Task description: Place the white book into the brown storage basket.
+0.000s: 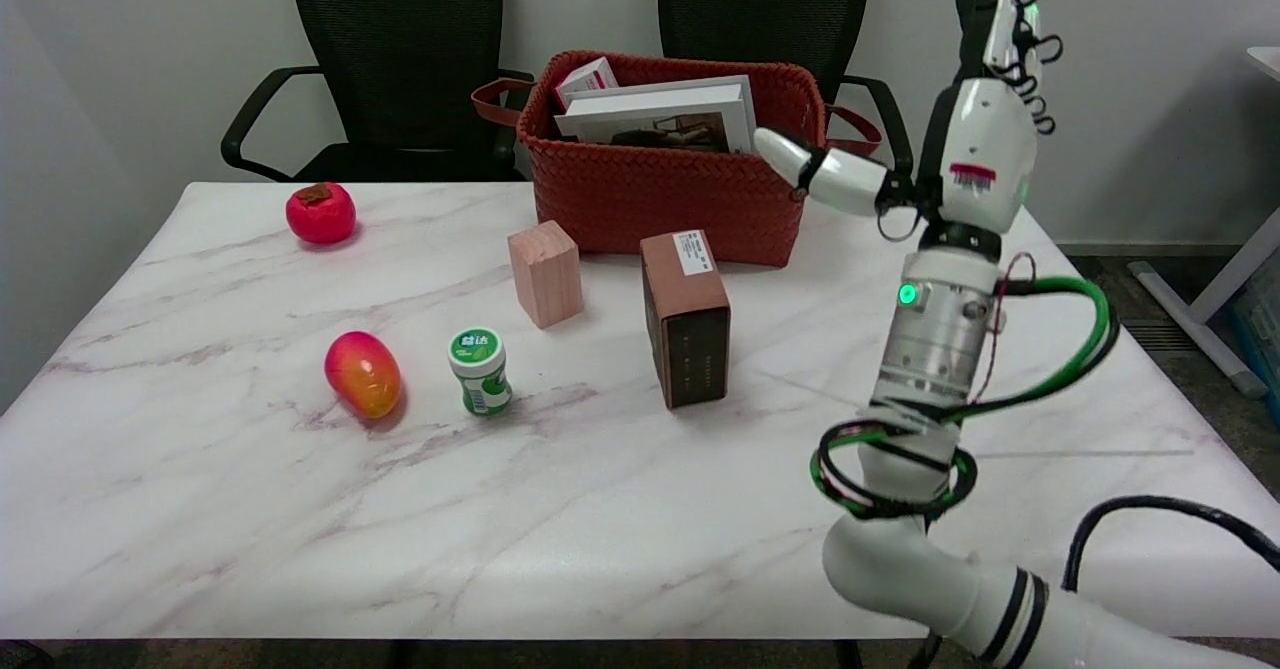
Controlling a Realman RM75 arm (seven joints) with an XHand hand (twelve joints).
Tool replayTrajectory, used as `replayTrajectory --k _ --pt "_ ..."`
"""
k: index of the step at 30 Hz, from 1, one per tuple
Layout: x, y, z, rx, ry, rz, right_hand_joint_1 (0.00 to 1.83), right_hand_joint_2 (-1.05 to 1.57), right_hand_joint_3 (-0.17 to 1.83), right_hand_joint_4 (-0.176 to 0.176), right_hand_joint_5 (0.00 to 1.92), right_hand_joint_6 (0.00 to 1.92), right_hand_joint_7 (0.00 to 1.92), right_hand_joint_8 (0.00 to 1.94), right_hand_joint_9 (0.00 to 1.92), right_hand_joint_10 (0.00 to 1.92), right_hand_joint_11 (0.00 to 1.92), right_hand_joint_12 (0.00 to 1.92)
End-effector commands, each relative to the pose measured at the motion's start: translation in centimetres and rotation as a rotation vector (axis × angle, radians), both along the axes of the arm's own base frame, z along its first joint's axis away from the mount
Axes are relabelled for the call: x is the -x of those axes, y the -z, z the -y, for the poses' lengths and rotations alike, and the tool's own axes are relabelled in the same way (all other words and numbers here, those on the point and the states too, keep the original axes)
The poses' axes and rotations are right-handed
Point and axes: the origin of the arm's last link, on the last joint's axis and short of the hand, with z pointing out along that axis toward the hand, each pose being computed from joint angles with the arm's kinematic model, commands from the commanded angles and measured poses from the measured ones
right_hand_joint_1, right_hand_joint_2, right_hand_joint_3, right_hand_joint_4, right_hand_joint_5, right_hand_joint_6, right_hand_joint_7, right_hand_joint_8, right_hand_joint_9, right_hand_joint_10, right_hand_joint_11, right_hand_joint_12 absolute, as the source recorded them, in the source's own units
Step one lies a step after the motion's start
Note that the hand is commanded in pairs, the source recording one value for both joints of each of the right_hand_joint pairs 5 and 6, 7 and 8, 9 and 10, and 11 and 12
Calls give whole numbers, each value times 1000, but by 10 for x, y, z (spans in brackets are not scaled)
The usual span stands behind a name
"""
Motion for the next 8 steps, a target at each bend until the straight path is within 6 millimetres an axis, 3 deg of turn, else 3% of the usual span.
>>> replayTrajectory --k 1,8 --pt "36 26 -84 82 -82 22 975 287 295 0 70 70 296 296 300 300 103 103" --pt "42 30 -101 116 -70 -37 983 295 318 0 94 94 324 324 320 320 113 113"
